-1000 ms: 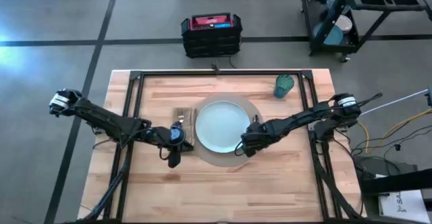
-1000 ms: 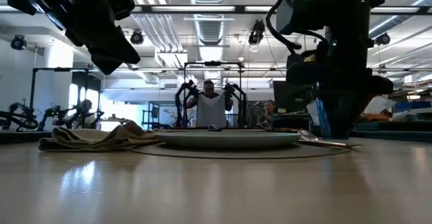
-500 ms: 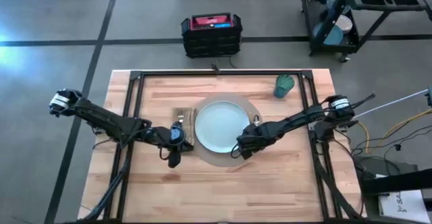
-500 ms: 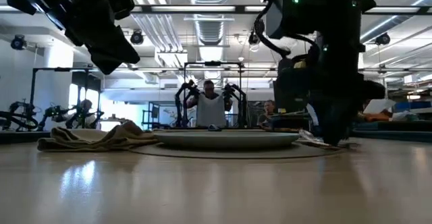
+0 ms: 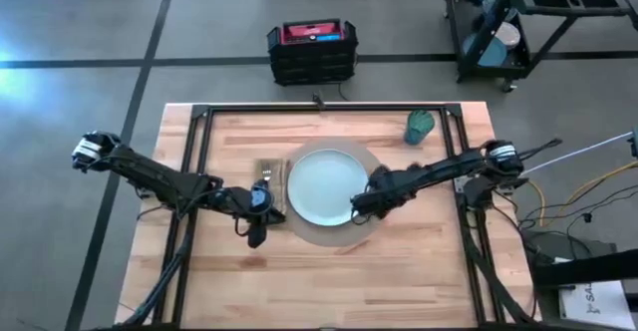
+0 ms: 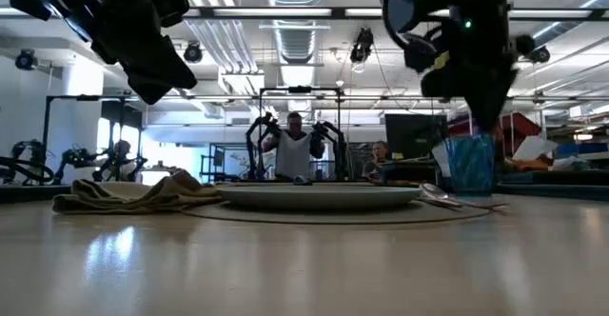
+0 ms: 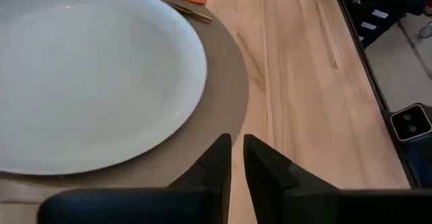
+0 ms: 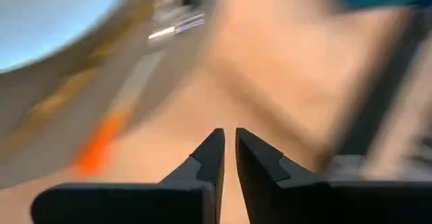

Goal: Set table place
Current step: Put the blue cup on the top right of the tablemat

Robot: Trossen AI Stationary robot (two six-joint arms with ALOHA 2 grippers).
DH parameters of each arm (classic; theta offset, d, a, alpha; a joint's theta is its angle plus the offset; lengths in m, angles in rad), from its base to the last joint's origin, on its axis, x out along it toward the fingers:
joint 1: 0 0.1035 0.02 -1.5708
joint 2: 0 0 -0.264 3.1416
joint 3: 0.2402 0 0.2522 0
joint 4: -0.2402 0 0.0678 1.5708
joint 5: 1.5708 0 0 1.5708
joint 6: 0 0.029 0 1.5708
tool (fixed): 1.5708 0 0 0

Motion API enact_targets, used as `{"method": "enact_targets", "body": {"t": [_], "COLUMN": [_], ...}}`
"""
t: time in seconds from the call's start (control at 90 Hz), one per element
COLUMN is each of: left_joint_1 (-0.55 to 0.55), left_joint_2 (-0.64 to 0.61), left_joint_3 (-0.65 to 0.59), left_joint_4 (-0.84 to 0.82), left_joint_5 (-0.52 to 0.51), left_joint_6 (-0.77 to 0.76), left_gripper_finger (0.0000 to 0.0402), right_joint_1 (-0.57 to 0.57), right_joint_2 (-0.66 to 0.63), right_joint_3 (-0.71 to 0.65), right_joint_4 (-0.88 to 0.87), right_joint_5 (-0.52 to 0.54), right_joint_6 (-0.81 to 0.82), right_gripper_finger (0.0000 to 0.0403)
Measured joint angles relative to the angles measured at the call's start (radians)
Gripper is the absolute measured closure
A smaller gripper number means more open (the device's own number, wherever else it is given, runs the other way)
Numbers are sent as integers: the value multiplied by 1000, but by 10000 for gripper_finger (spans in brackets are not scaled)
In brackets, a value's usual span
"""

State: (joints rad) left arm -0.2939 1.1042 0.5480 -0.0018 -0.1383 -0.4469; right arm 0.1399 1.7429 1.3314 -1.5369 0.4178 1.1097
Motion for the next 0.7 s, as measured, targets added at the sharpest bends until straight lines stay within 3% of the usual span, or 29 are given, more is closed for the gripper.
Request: {"method": "enact_targets", "body": {"t": [0.067, 0.233, 0.444, 0.7], "left_joint_1": [0, 0, 7, 51], "left_joint_2": [0, 0, 0, -2], "left_joint_3": [0, 0, 0, 0], "left_joint_4": [14, 35, 37, 27], "left_joint_5": [0, 0, -7, -10], "left_joint_6": [0, 7, 23, 54], "left_gripper_finger": [374, 374, 374, 374], "right_joint_1": [-39, -218, -503, -704], "right_joint_2": [-9, -88, -161, -155], "right_joint_3": [44, 46, 43, 32], "right_joint_4": [-35, 119, 145, 230], "right_joint_5": [58, 58, 51, -182], "right_joint_6": [-92, -452, -652, -910], "right_gripper_finger": [380, 380, 365, 294]}}
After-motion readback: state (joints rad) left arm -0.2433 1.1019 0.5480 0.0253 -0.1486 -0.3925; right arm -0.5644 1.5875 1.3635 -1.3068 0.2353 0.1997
